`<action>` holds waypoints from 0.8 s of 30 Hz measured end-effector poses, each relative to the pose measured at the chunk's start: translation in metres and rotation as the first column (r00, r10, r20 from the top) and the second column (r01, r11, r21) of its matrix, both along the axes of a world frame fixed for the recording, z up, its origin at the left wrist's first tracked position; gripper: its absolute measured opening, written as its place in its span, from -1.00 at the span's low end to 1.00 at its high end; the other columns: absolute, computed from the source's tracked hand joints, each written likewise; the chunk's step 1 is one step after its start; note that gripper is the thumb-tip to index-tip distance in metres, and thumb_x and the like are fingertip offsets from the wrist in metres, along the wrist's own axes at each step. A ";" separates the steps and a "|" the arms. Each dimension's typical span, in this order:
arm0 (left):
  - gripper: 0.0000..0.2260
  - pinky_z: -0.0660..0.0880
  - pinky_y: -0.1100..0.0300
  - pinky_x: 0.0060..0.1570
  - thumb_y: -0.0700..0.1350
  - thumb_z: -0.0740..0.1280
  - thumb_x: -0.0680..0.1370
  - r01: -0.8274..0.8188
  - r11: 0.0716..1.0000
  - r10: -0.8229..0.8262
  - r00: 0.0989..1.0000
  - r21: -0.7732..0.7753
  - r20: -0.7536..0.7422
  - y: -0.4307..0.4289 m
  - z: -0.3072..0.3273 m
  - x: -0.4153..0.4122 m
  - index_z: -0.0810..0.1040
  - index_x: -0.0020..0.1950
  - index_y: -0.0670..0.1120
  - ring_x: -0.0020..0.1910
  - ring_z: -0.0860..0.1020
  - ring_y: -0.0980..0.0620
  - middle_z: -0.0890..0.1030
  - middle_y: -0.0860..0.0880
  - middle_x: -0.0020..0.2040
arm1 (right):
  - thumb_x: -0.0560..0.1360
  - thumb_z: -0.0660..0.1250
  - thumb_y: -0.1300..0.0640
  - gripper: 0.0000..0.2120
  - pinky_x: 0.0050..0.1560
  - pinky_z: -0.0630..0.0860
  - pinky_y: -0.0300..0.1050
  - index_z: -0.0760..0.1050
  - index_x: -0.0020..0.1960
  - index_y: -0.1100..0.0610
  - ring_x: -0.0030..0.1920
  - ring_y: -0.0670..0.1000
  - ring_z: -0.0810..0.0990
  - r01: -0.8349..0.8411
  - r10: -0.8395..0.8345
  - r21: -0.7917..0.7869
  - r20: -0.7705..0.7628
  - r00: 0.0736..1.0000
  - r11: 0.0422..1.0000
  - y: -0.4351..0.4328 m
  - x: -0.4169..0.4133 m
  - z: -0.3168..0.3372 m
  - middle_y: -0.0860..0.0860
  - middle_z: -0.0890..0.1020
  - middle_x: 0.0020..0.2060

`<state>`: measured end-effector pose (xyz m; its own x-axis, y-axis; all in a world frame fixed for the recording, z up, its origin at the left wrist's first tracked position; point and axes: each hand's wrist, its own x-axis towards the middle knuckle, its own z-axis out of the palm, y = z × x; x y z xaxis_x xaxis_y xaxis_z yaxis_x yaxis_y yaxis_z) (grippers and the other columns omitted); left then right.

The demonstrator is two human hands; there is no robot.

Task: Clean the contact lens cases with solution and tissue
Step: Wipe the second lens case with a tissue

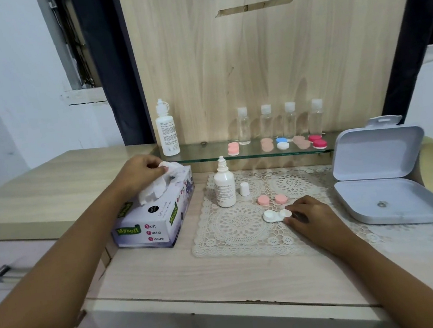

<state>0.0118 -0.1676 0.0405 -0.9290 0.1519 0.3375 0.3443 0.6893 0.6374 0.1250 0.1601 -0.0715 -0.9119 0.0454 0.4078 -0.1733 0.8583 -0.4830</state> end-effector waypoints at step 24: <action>-0.80 0.38 0.16 -0.13 -0.17 0.09 0.63 0.441 0.876 -0.463 0.883 0.194 0.083 0.124 -0.022 0.059 0.46 -0.05 0.05 -0.11 0.47 0.02 0.53 -0.01 -0.09 | 0.47 0.36 0.12 -0.77 -0.08 0.22 -0.34 0.60 0.09 0.18 0.02 0.05 0.50 0.006 -0.006 0.027 0.001 1.000 1.000 -0.002 0.004 0.005 0.09 0.54 -0.04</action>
